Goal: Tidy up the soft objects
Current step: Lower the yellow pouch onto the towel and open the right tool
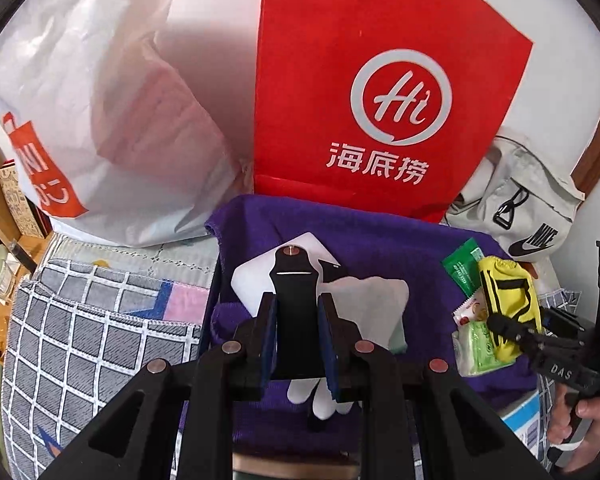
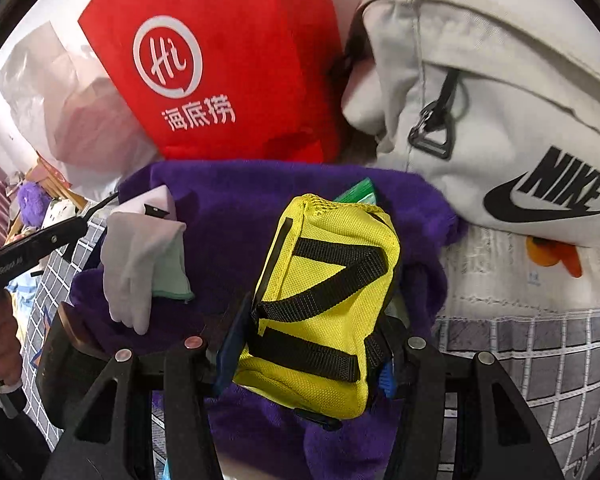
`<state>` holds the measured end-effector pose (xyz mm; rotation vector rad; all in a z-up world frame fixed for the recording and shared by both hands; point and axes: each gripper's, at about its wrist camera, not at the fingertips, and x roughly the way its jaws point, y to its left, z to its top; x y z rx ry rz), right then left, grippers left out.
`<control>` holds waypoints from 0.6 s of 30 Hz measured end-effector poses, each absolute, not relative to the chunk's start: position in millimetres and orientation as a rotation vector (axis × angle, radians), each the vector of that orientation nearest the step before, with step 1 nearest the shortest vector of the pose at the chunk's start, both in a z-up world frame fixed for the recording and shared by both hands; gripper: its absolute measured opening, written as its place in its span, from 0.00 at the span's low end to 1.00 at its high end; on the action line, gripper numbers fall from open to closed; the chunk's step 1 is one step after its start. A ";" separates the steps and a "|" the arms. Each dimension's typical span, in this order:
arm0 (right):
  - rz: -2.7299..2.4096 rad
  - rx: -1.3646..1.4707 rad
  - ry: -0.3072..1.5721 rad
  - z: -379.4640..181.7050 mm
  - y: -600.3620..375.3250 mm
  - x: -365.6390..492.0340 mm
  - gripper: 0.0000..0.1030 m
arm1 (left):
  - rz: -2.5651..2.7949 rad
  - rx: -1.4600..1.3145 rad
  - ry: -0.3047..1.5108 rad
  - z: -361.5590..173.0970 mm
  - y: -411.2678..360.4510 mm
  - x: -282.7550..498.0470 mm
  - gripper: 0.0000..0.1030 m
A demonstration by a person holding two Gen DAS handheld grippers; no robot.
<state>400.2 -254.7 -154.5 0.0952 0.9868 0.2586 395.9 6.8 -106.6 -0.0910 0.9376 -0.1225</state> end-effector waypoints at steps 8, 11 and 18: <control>0.284 0.145 1.021 -163.9 -254.3 406.3 0.61 | -0.143 -0.097 0.983 -123.3 0.5 405.5 0.20; 0.291 0.140 1.030 -163.5 -253.7 406.3 0.66 | -0.145 -0.108 1.003 -126.7 2.0 405.9 0.20; 0.255 0.042 0.998 -151.8 -243.7 400.4 0.78 | -0.147 -0.119 1.017 -119.7 5.9 399.0 0.39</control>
